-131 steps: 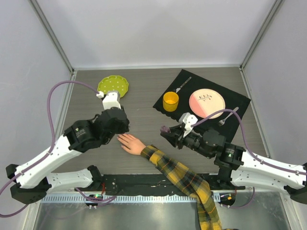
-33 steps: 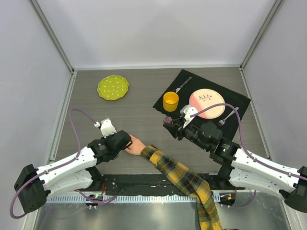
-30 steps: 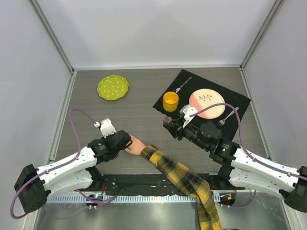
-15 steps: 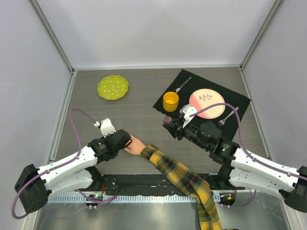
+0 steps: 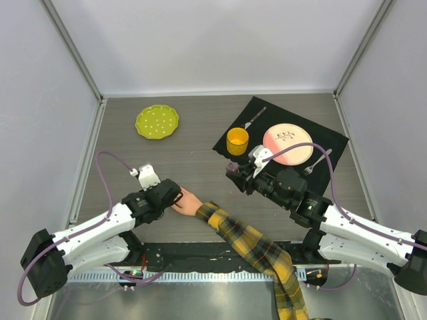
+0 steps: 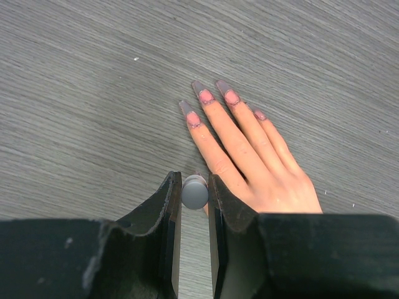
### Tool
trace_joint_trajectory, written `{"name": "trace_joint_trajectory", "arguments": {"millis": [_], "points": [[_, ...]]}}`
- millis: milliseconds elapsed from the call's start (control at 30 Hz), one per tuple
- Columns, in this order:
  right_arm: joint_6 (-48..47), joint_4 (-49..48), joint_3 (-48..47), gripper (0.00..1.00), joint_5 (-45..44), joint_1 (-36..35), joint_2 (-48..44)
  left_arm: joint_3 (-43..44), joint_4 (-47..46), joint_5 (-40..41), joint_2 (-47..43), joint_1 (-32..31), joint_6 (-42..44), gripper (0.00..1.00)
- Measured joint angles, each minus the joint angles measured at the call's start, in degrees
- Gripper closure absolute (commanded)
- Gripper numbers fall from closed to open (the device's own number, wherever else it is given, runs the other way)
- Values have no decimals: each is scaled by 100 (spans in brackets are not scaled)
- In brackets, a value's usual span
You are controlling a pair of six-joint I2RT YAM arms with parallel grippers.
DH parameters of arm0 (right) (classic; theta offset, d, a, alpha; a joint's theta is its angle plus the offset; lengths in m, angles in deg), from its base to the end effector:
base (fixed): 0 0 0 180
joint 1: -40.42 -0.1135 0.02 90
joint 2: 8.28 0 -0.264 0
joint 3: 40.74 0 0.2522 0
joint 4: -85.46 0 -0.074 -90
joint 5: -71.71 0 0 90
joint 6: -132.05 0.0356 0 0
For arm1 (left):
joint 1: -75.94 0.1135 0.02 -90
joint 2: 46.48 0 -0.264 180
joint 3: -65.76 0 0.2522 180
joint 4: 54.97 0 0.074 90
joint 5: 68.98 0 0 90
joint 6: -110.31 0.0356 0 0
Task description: Paint the nails
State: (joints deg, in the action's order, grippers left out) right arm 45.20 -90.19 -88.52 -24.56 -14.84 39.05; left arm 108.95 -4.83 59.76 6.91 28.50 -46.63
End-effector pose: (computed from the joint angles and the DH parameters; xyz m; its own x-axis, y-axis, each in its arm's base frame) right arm 0.1185 0.1641 0.3022 -0.0802 -0.0198 -0.9966 -0.7515 0.6581 0.0474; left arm 0.1254 -0.1036 0.1923 -0.5661 -0.4446 -0.6942 -0.3978 0.8849 -0.2423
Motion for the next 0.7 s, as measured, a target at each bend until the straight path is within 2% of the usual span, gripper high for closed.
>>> {"name": "trace_joint_trajectory", "arguments": {"millis": [700], "points": [[2,-17,0,99,92,66,146,0,-151,-192,90,319,190,100]]}}
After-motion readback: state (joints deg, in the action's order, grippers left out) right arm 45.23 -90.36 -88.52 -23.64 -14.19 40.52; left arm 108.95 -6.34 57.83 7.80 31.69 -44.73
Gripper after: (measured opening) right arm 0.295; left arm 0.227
